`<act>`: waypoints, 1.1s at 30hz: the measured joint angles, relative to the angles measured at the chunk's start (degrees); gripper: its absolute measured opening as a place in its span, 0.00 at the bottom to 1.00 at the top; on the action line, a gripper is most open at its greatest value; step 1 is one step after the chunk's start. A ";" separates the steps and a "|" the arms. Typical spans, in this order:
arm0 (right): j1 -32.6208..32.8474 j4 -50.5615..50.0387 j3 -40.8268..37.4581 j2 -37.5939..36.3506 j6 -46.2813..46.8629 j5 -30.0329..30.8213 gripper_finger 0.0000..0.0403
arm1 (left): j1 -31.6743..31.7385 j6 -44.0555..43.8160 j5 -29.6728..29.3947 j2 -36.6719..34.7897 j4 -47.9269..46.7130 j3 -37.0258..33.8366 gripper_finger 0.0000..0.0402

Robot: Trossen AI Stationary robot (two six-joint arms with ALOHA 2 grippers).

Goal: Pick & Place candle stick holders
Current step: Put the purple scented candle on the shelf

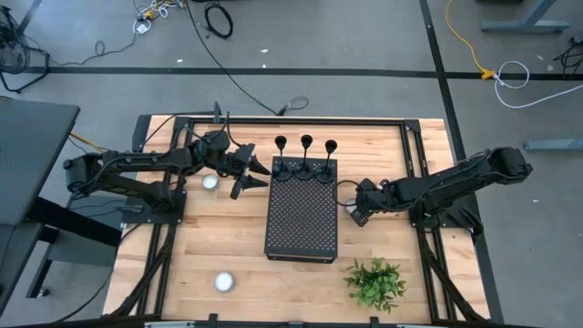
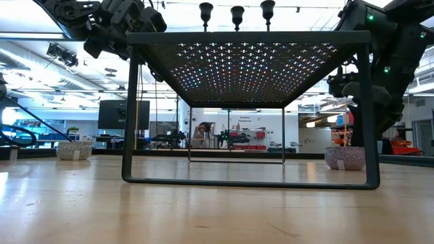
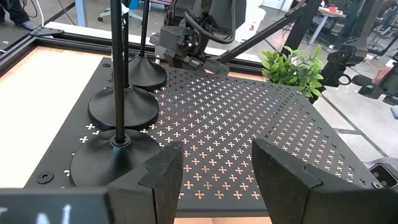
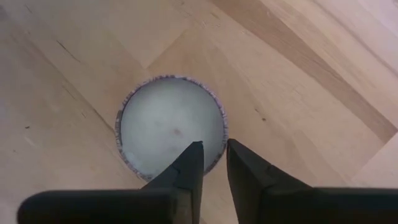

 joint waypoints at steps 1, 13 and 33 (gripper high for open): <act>0.00 0.00 0.00 0.00 0.00 -0.18 0.16 | 0.01 -0.01 0.00 0.00 0.00 0.00 0.48; 0.00 -0.24 0.00 0.00 -0.24 -1.84 0.04 | 0.00 0.02 0.00 0.00 -0.02 0.00 0.48; -0.08 -8.39 5.37 0.00 -4.24 -1.77 0.00 | 0.01 0.02 0.00 0.00 -0.02 0.00 0.48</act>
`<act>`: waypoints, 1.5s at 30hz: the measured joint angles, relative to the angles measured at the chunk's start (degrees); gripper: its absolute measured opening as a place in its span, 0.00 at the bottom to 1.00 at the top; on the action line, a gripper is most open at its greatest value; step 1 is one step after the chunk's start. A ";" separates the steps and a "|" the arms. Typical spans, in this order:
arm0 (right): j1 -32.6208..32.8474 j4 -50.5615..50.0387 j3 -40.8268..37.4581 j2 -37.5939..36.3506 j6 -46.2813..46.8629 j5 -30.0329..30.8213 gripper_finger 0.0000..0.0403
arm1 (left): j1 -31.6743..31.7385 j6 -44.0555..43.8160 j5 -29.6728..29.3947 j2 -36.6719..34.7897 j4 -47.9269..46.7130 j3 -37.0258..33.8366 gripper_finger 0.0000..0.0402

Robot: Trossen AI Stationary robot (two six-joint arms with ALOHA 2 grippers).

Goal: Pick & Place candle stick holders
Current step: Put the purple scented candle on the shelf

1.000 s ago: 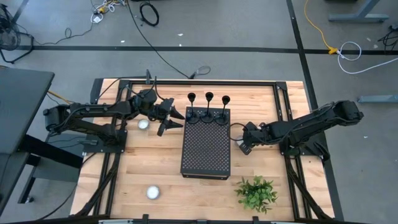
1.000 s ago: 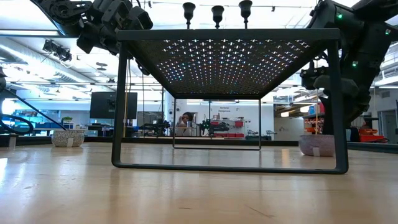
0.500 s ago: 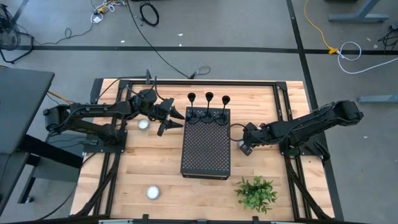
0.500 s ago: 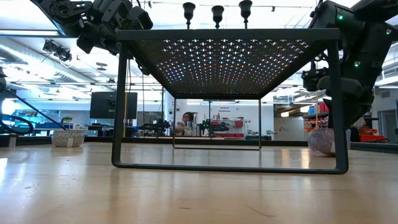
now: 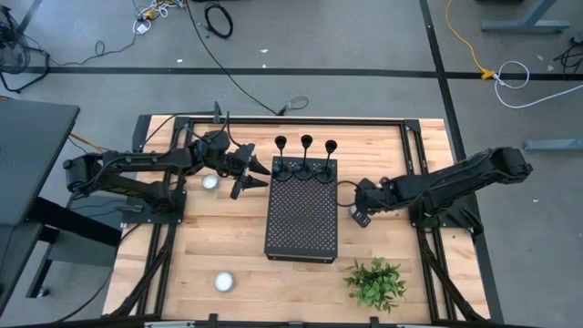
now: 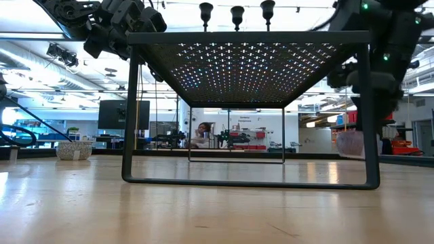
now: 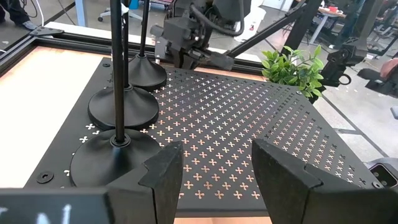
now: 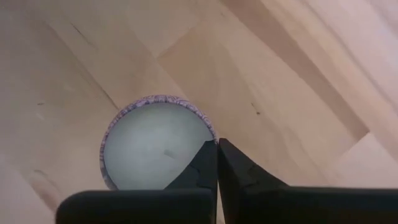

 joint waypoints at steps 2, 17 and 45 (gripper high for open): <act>-0.10 -2.01 1.92 0.00 -0.90 -0.04 0.00 | 0.02 0.00 0.00 0.00 0.00 0.00 0.48; 1.80 -23.62 26.41 -0.01 -6.89 0.49 0.00 | 0.02 -0.02 -0.01 0.00 0.00 0.00 0.48; 14.25 -34.25 61.71 31.27 -14.16 -0.97 0.00 | -0.01 -0.47 0.18 0.00 -2.95 0.00 0.48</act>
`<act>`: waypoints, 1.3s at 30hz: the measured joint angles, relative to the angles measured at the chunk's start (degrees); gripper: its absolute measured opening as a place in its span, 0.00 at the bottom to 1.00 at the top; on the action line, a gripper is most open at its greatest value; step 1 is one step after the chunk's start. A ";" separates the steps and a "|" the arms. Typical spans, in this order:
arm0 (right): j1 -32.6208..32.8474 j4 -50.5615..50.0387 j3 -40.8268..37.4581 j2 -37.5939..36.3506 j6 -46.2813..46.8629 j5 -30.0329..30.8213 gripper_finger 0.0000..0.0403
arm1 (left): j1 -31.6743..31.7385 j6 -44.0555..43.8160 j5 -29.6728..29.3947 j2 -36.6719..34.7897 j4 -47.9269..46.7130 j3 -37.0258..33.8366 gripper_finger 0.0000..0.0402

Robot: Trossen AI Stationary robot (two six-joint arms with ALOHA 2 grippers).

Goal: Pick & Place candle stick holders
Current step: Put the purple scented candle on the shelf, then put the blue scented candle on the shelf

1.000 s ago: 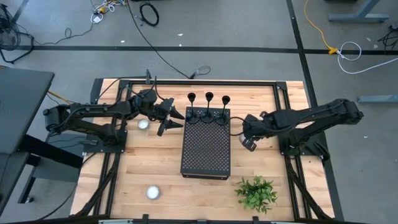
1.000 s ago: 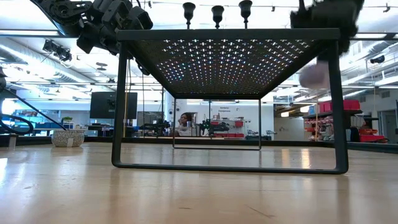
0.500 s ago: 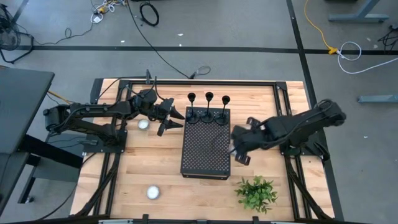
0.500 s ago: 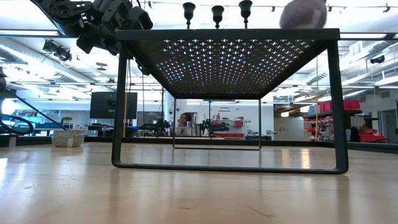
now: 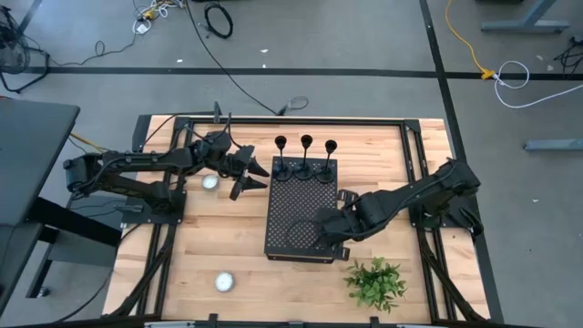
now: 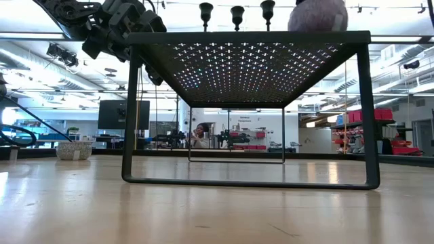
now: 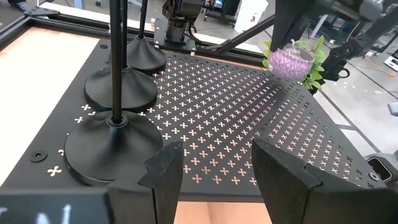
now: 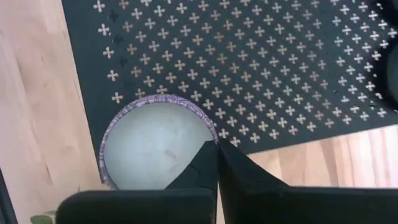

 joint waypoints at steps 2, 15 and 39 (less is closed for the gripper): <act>-0.01 1.52 0.00 0.32 0.12 -0.41 0.00 | 0.00 0.00 -0.01 0.00 -0.03 0.00 0.48; 0.17 7.18 -2.93 0.38 -1.11 -2.78 0.00 | 0.00 -0.01 0.02 0.00 -0.05 0.00 0.48; 0.12 7.23 -0.91 0.20 -3.75 -1.23 0.16 | -0.01 -0.49 0.02 0.00 -0.05 0.00 0.48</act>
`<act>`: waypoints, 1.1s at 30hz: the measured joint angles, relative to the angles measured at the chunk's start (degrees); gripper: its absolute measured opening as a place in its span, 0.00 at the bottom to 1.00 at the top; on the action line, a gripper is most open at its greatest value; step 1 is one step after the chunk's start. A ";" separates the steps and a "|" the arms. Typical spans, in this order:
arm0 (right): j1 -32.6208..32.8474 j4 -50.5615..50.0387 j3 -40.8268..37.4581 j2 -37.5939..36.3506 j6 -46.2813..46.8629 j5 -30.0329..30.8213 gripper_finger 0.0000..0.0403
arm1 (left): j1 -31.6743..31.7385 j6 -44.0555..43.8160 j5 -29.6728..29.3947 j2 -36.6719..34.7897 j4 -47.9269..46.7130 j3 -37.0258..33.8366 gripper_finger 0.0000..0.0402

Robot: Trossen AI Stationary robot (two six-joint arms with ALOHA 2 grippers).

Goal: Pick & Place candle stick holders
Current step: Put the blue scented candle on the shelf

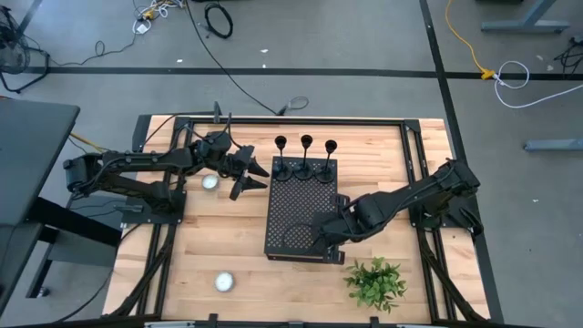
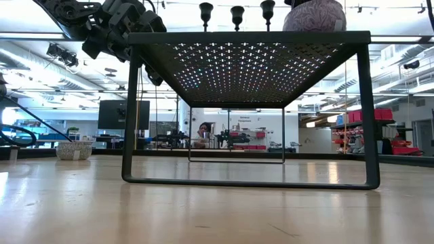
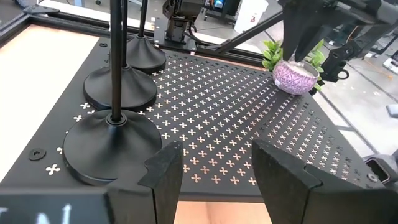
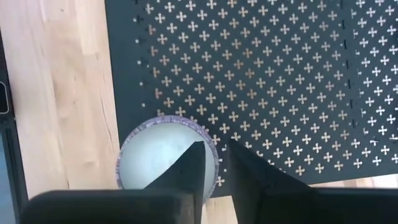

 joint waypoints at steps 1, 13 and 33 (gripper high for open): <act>-0.02 -0.04 0.10 0.00 -0.03 0.02 0.17 | -0.01 -0.35 0.00 0.00 -0.02 0.00 0.48; -1.82 -2.65 0.17 -2.75 -3.24 -0.75 0.32 | 0.03 -0.86 -1.34 0.00 -0.04 0.00 0.48; -1.48 -14.27 -2.81 -14.94 -0.39 17.36 0.28 | 0.36 -8.06 -25.08 -11.77 -36.97 0.02 0.48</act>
